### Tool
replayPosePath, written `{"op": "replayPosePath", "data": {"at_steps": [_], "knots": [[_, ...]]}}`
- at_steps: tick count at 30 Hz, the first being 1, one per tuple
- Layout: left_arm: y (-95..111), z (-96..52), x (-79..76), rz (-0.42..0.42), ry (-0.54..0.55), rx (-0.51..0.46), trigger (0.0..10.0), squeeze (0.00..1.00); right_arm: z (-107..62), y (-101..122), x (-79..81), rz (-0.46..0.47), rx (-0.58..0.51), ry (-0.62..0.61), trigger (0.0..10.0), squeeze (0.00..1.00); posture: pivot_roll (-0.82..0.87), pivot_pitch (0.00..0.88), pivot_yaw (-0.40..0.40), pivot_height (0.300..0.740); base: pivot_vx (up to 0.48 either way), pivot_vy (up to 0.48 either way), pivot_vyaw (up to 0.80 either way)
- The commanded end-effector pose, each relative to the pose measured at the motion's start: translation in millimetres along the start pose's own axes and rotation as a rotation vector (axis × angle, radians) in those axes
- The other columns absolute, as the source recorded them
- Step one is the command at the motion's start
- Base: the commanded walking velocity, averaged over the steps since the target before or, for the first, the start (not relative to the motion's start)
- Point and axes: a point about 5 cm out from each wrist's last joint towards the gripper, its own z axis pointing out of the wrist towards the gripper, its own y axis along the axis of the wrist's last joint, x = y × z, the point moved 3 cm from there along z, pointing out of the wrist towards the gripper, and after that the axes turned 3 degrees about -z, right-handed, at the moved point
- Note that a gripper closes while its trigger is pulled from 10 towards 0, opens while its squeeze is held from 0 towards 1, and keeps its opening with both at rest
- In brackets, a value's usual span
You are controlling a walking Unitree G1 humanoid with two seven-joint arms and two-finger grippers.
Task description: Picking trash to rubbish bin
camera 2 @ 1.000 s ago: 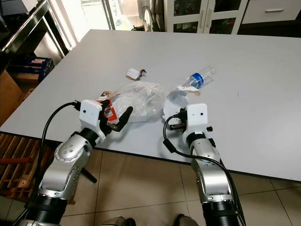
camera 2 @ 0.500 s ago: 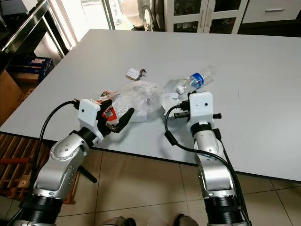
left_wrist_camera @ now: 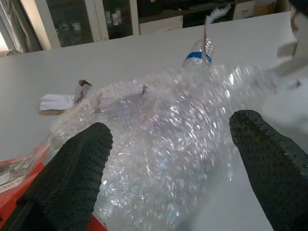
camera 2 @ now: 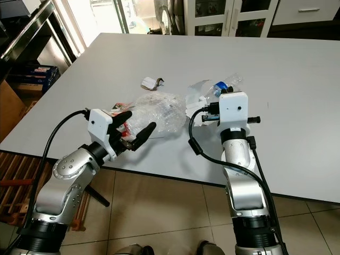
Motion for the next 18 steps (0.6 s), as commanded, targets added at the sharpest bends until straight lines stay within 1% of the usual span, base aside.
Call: {"op": "replayPosePath", "data": {"at_steps": [1, 3, 4, 5, 6, 9, 14, 15, 18], "knots": [[8, -0.9, -2.3, 0.001, -0.017, -0.02, 10.0, 0.0, 4.2, 27, -8.3, -0.021, -0.111, -0.046, 0.0, 0.0, 0.02, 0.119, 0.108, 0.74, 0.0, 0.0, 0.0], [8, -1.0, -2.8, -0.002, -0.021, -0.02, 10.0, 0.0, 6.1, 35, -11.4, -0.038, -0.143, -0.062, 0.0, 0.0, 0.02, 0.115, 0.108, 0.74, 0.0, 0.0, 0.0], [8, -1.0, -3.2, -0.003, -0.023, -0.02, 10.0, 0.0, 8.5, 43, -13.9, -0.055, -0.175, -0.073, 0.0, 0.0, 0.02, 0.115, 0.108, 0.74, 0.0, 0.0, 0.0], [8, -1.0, -3.2, -0.003, -0.023, -0.02, 10.0, 0.0, 8.5, 43, -13.9, -0.055, -0.175, -0.073, 0.0, 0.0, 0.02, 0.115, 0.108, 0.74, 0.0, 0.0, 0.0], [8, -1.0, -3.4, -0.004, -0.023, -0.021, 10.0, 0.0, 9.7, 48, -15.5, -0.067, -0.195, -0.079, 0.0, 0.0, 0.02, 0.115, 0.108, 0.74, 0.0, 0.0, 0.0], [8, -0.5, -3.4, -0.005, -0.023, -0.02, 10.0, 0.0, 11.1, 52, -17.6, -0.08, -0.212, -0.089, 0.0, 0.0, 0.02, 0.112, 0.108, 0.74, 0.0, 0.0, 0.0], [9, 0.2, -4.7, -0.01, -0.028, -0.021, 10.0, 0.0, 12.1, 57, -27.5, -0.104, -0.225, -0.125, 0.0, 0.0, 0.02, 0.112, 0.108, 0.74, 0.0, 0.0, 0.0], [9, 0.2, -4.7, -0.01, -0.028, -0.021, 10.0, 0.0, 12.1, 57, -27.5, -0.104, -0.225, -0.125, 0.0, 0.0, 0.02, 0.112, 0.108, 0.74, 0.0, 0.0, 0.0], [9, 0.5, -7.5, -0.023, -0.056, -0.013, 10.0, 0.0, 9.4, 59, -33.8, -0.116, -0.226, -0.143, 0.0, 0.0, 0.01, 0.11, 0.113, 0.74, 0.0, 0.0, 0.0]]}}
